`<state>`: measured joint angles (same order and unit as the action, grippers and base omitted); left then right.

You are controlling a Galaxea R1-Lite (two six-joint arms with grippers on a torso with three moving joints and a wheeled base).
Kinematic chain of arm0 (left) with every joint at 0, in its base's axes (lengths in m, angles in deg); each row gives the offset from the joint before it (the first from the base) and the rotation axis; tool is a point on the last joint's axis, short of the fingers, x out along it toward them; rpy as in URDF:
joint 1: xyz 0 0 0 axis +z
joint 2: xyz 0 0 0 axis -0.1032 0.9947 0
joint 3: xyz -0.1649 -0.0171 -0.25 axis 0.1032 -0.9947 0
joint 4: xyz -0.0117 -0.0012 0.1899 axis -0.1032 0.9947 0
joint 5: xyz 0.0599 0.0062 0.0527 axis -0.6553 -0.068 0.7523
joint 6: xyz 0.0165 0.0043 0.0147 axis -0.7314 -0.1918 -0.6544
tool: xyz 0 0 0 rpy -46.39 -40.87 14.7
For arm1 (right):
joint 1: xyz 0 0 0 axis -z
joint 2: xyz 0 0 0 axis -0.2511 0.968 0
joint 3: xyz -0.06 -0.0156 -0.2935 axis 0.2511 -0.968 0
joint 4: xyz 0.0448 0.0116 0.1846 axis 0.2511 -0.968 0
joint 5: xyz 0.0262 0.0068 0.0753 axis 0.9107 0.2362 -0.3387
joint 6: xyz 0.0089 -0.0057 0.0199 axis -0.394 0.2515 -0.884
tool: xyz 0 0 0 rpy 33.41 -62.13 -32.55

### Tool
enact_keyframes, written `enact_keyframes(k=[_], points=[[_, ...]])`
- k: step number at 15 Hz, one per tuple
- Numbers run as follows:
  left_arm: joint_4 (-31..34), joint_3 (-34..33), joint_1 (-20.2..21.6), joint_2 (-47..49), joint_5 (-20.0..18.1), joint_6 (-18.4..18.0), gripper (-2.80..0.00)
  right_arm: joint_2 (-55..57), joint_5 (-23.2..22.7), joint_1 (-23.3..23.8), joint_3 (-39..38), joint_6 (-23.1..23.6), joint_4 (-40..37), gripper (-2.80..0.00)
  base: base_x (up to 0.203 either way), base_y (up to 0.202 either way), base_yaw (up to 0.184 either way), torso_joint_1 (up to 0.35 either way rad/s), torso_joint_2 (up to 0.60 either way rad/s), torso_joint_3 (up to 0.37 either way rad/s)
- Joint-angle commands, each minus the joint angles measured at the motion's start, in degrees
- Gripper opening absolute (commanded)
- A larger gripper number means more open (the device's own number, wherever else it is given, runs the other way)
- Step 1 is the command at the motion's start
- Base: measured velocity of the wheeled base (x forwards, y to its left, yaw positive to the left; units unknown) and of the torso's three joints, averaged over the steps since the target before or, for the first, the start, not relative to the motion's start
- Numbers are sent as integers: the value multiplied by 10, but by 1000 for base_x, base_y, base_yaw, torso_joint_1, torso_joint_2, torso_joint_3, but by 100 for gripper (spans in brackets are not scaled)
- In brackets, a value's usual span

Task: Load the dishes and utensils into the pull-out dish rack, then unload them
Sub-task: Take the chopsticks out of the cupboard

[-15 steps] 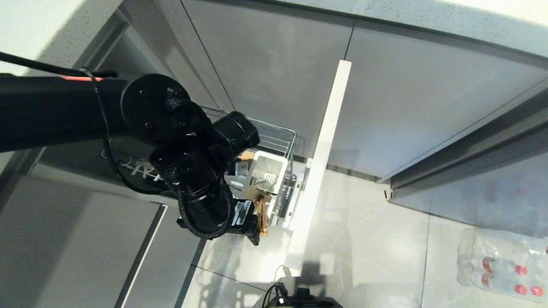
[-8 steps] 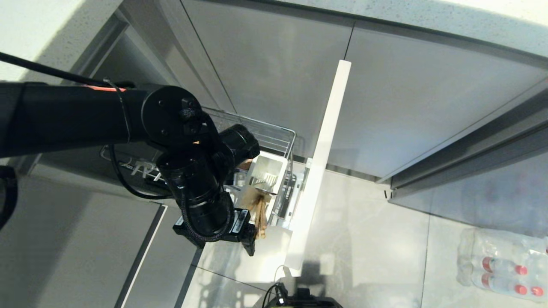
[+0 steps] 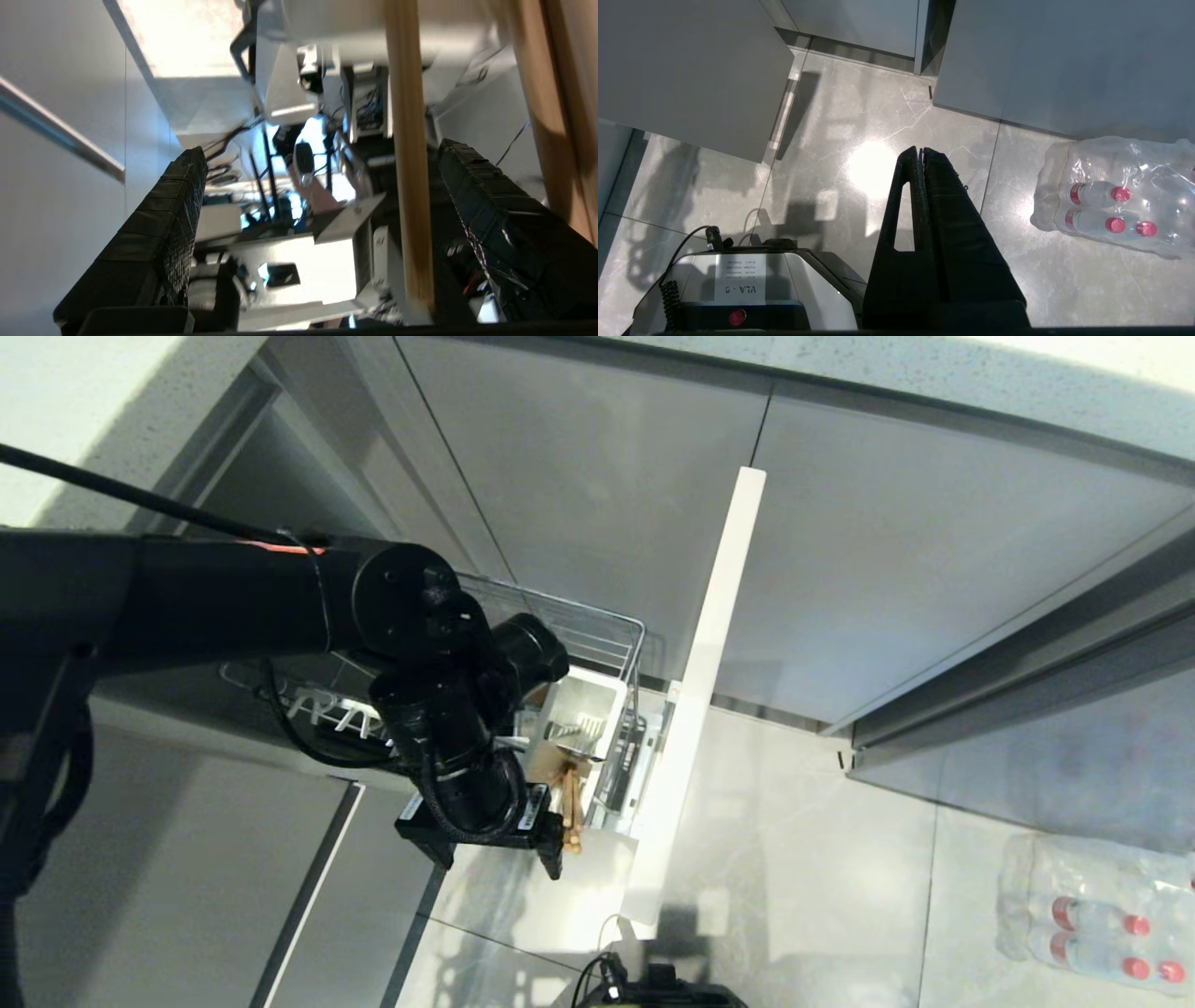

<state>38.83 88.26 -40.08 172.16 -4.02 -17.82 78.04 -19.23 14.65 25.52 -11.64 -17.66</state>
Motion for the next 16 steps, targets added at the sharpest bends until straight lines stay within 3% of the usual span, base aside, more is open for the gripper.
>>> enact_keyframes(k=[1,13,14,16], points=[[0,6,10,15,0,1,0,0,0,0,0,0,0,-280,0,0,0,0,0,0],[-2,27,23,29,0,8,0,0,0,0,0,0,0,-280,0,0,0,0,0,0],[-1,27,22,30,0,9,-280,0,0,0,0,0,0,-280,0,0,0,0,0,0],[-1,28,22,29,0,11,-280,0,0,0,0,0,0,-280,0,0,0,0,0,0]])
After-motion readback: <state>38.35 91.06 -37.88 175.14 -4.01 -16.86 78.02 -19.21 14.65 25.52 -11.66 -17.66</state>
